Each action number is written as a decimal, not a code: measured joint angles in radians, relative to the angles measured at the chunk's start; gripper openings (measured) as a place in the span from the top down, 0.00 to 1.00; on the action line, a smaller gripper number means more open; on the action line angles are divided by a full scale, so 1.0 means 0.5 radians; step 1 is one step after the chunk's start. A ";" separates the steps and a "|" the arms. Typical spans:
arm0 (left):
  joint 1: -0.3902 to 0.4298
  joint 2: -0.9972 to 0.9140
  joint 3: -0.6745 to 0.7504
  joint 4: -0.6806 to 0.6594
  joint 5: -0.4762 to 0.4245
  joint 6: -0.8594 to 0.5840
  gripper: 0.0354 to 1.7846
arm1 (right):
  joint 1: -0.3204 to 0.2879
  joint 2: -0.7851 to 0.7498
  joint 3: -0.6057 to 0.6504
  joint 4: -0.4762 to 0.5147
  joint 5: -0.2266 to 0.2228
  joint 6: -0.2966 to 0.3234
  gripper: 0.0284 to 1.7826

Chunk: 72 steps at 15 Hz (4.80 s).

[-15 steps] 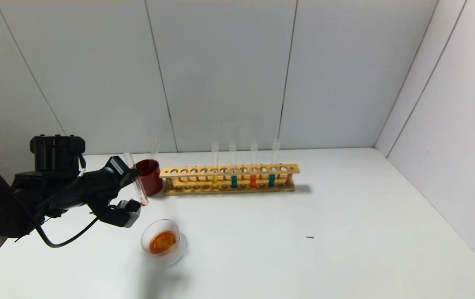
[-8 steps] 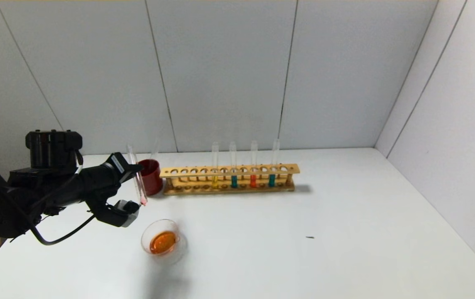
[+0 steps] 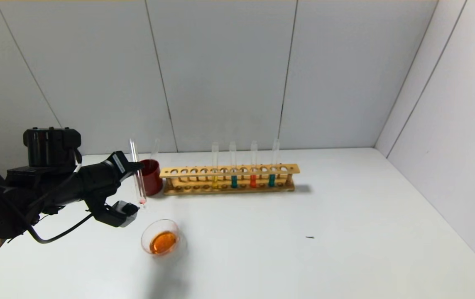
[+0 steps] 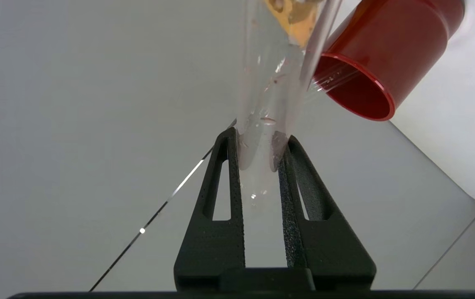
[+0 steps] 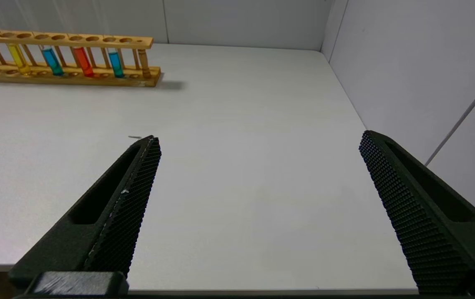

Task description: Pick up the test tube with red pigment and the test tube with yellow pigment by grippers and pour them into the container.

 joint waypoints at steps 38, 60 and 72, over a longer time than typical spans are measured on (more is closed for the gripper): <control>0.007 -0.234 -0.203 0.149 0.204 -4.524 0.84 | 0.000 0.000 0.000 -0.001 0.000 0.000 0.02; 0.149 0.721 -0.507 -0.423 0.195 -4.688 0.84 | 0.000 0.000 0.000 -0.001 0.001 0.000 0.02; 0.125 0.671 -0.465 -0.408 0.202 -4.675 0.10 | 0.000 0.000 0.000 0.000 0.000 0.001 0.02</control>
